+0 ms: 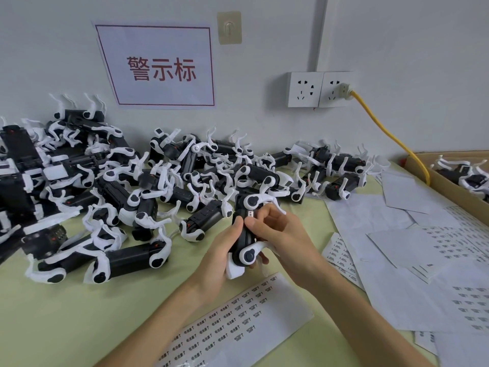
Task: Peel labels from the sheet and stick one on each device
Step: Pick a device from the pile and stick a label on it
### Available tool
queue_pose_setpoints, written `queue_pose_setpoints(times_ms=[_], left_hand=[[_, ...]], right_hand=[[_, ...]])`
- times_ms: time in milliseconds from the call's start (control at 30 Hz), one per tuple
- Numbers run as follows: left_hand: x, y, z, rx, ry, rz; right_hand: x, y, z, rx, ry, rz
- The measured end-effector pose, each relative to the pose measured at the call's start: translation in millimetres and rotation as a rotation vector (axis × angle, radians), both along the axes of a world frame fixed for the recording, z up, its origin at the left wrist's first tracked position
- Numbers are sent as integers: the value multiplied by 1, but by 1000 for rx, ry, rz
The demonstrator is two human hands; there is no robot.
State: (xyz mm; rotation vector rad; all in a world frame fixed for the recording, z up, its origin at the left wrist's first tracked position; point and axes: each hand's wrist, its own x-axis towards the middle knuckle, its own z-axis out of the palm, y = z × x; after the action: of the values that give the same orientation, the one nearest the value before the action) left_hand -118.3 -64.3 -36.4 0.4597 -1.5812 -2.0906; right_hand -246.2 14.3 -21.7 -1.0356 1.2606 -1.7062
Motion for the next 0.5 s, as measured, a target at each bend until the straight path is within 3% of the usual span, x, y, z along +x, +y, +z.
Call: queue_pose_setpoints(times_ms=[167, 367, 500], left_hand=[[-2, -4, 0, 59, 35, 19], [-1, -12, 1, 119, 62, 64], [5, -17, 3, 94, 8, -58]], right_hand=[[-2, 1, 3, 9, 65, 7], [-11, 0, 8, 38, 32, -344], [-28, 3, 9, 95, 80, -166]])
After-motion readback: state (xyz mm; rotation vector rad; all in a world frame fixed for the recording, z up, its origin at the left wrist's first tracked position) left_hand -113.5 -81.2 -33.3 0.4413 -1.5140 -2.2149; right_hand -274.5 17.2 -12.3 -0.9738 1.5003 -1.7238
